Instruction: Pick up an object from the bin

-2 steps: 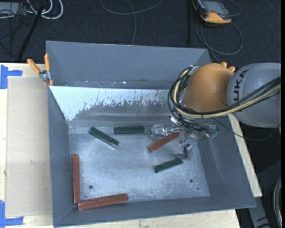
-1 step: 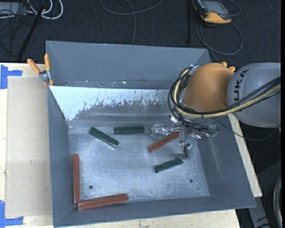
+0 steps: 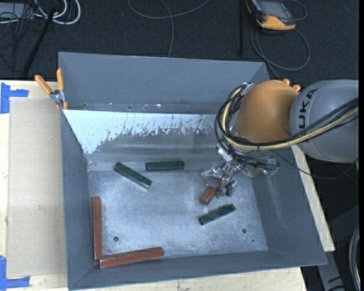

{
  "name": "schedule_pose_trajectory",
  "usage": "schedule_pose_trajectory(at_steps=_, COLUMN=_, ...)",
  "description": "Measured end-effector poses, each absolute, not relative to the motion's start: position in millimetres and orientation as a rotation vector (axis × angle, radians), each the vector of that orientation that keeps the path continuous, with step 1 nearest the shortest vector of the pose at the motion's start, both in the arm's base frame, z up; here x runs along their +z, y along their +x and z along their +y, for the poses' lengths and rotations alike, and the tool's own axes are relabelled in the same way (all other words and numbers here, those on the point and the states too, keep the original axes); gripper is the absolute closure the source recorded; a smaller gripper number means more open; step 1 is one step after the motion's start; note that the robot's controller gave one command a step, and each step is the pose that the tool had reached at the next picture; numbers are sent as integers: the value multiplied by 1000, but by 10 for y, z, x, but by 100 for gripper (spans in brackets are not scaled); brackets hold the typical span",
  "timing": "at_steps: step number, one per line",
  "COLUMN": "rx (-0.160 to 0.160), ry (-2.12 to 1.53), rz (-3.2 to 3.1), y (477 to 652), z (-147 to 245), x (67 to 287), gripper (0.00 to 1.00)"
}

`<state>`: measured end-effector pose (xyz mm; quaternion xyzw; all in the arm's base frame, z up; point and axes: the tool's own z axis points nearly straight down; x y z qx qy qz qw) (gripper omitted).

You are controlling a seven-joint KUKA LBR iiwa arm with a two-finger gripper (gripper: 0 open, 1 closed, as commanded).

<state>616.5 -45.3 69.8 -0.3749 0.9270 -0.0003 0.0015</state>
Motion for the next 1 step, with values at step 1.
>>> schedule_pose_trajectory(at_steps=1, rx=-3, ry=-1173, rz=2908, y=6183, z=-443, x=1214, gripper=100)
